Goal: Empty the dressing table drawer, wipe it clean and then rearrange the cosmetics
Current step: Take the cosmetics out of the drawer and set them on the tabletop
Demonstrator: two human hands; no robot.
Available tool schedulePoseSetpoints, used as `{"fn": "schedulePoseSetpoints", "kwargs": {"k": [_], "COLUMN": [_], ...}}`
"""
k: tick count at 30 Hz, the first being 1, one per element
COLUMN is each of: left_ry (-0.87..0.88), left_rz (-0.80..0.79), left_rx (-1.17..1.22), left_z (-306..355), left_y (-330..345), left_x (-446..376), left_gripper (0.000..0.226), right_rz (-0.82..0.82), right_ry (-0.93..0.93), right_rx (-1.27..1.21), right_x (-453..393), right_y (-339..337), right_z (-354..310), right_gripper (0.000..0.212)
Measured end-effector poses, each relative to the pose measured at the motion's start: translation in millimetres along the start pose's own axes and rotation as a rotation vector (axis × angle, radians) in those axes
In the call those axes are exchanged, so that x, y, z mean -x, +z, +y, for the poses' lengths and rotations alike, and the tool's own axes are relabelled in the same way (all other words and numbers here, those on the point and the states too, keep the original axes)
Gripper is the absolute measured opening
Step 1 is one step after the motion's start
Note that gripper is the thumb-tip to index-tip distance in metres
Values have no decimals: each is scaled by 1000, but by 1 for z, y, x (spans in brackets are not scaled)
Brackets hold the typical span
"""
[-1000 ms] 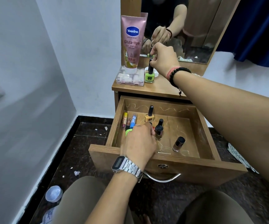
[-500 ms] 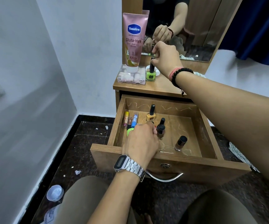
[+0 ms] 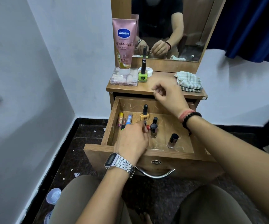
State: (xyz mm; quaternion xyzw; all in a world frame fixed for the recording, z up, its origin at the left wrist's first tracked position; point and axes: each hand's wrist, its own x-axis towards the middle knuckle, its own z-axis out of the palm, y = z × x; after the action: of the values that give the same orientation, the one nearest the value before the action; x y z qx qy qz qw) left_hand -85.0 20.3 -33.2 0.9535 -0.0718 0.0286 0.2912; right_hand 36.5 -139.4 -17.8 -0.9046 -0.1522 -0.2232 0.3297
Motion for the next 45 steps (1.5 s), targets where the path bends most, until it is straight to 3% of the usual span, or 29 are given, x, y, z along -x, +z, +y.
{"fn": "schedulePoseSetpoints", "kwargs": {"k": [8,16,27,34,39,45], "left_ry": [-4,3,22,48,75,98], "left_rz": [9,10,28,-40,110,163], "left_rx": [-41,-87,-82,7,37,-71], "left_z": [-3,-3,-4,-4,4,4], "left_y": [5,10,11,5,-4,1], "left_x": [-1,-1,-2,-6,-27,-71], "left_gripper": [16,15,15,18,15,23], "right_rz": [-34,-246,-333,-224,-80,-44], "right_ry": [114,19,-12,49,118,151], "right_rx": [-69,72,92,95,80,63], "right_x": [34,38,38,41,41,40], "right_y": [17,22,29,25,19,15], "right_z": [24,27,19,16,19,18], "right_gripper": [21,42,37,27,25,26]}}
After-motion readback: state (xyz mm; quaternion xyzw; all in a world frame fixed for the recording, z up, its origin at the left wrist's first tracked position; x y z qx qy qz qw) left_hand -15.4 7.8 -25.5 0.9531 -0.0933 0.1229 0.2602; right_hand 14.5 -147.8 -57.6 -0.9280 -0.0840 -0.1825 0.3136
